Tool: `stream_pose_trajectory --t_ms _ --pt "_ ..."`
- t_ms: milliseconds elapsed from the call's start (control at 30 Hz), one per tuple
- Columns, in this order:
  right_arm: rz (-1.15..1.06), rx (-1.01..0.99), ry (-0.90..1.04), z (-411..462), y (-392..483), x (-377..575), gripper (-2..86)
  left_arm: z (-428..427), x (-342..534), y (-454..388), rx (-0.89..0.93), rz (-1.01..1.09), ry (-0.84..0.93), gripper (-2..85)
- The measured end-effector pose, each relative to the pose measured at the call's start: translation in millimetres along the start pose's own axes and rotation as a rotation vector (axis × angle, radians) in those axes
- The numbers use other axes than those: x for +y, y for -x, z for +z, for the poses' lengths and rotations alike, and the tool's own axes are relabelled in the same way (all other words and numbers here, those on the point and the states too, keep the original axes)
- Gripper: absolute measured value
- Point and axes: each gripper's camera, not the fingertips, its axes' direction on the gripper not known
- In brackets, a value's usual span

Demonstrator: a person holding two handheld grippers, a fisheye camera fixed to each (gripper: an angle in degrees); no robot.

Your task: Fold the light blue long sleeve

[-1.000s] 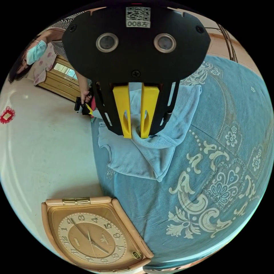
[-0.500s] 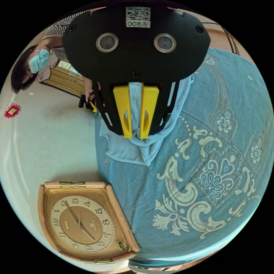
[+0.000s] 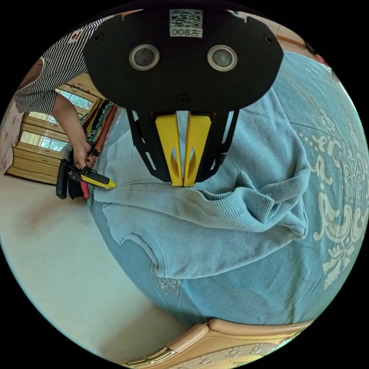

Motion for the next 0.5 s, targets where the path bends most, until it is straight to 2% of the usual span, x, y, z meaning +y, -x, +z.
stream_pose_trajectory --t_ms 67,233,333,433,500 --pt "-0.011 0.012 -0.019 -7 7 -15 0.0 2 -21 -11 -0.033 0.027 0.003 0.2" --pt "-0.009 0.074 -0.109 -39 21 -59 0.0 -12 -74 -40 -0.062 0.063 -0.117 0.1" --pt "-0.043 0.015 -0.146 -56 39 -72 0.0 -21 -97 -59 -0.073 0.102 -0.174 0.1" --pt "-0.121 -0.042 -0.107 -51 71 -65 0.0 -15 -98 -76 -0.028 0.144 -0.187 0.2" --pt "-0.190 -0.047 -0.017 -34 96 -63 0.0 4 -94 -87 -0.040 0.184 -0.130 0.2"
